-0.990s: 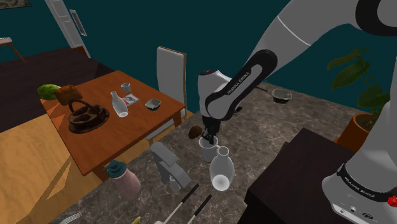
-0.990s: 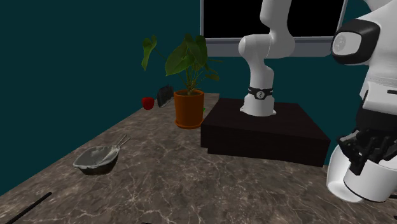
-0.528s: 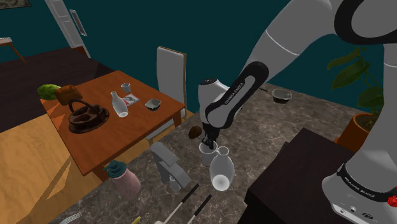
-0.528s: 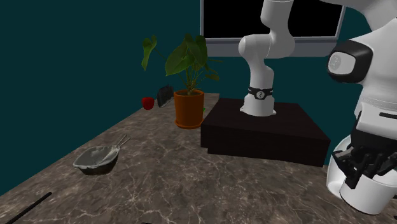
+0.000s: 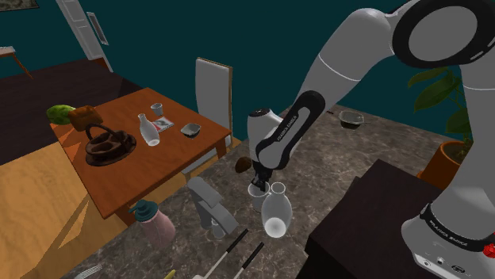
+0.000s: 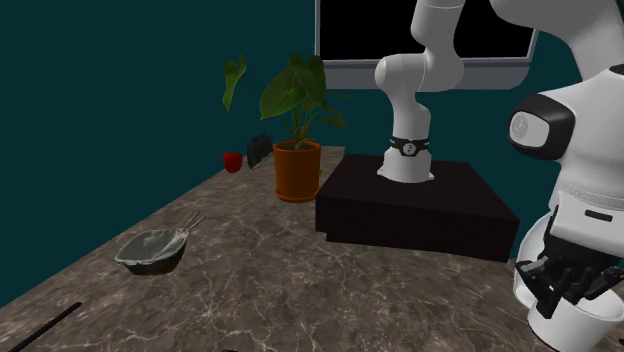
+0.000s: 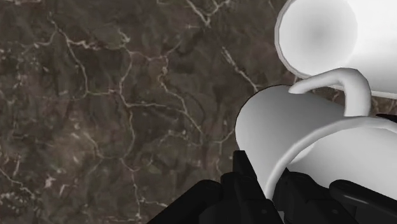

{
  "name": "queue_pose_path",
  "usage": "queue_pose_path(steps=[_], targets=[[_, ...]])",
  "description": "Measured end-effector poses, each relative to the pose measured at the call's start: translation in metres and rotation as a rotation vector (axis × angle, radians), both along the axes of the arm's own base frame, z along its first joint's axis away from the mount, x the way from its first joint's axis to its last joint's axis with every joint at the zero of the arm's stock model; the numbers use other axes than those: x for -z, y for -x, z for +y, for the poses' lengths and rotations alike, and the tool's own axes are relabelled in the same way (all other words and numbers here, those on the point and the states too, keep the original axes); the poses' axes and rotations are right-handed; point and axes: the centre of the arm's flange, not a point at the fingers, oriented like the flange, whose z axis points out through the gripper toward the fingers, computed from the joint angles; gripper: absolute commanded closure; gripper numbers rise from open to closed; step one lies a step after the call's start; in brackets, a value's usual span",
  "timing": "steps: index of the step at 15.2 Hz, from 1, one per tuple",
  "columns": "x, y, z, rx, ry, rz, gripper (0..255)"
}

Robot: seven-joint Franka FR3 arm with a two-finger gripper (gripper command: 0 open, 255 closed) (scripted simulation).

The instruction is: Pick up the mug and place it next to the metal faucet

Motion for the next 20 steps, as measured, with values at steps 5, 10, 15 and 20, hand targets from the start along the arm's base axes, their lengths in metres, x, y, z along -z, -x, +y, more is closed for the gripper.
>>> queue_pose_path(steps=[5, 10, 15, 20], targets=[[0.009, 0.003, 0.000, -0.001, 0.000, 0.003, 255], [0.009, 0.003, 0.000, -0.002, 0.000, 0.003, 0], [0.003, 0.003, -0.001, -0.002, 0.000, 0.004, 0], [-0.038, -0.002, -0.001, -0.002, 0.000, 0.003, 0]])
